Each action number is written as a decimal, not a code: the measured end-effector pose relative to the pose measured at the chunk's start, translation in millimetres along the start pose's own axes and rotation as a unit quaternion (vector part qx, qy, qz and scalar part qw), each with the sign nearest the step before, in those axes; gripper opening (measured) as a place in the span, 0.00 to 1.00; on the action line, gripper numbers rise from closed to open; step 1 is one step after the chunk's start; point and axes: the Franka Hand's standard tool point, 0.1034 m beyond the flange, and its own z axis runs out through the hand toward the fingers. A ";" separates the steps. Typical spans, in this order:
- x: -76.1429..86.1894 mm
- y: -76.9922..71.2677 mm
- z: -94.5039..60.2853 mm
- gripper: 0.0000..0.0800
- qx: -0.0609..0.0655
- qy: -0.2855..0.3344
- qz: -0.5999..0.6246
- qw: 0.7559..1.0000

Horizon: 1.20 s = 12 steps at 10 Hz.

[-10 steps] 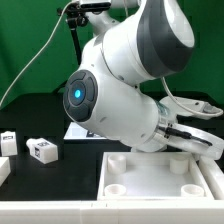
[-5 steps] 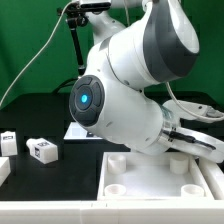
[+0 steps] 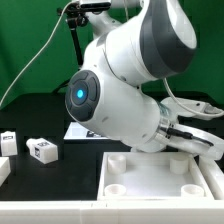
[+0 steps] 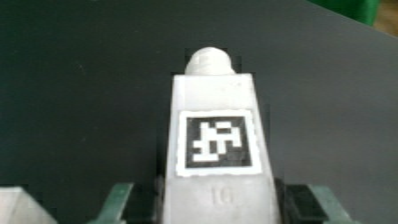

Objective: Assemble one leg

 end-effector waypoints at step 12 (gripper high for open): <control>-33.4 -26.0 -100.8 0.35 -0.019 0.287 -0.105 0.952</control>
Offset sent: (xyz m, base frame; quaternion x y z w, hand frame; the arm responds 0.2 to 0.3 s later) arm 0.0000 0.0000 0.0000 0.0000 0.0000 0.0000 1.0000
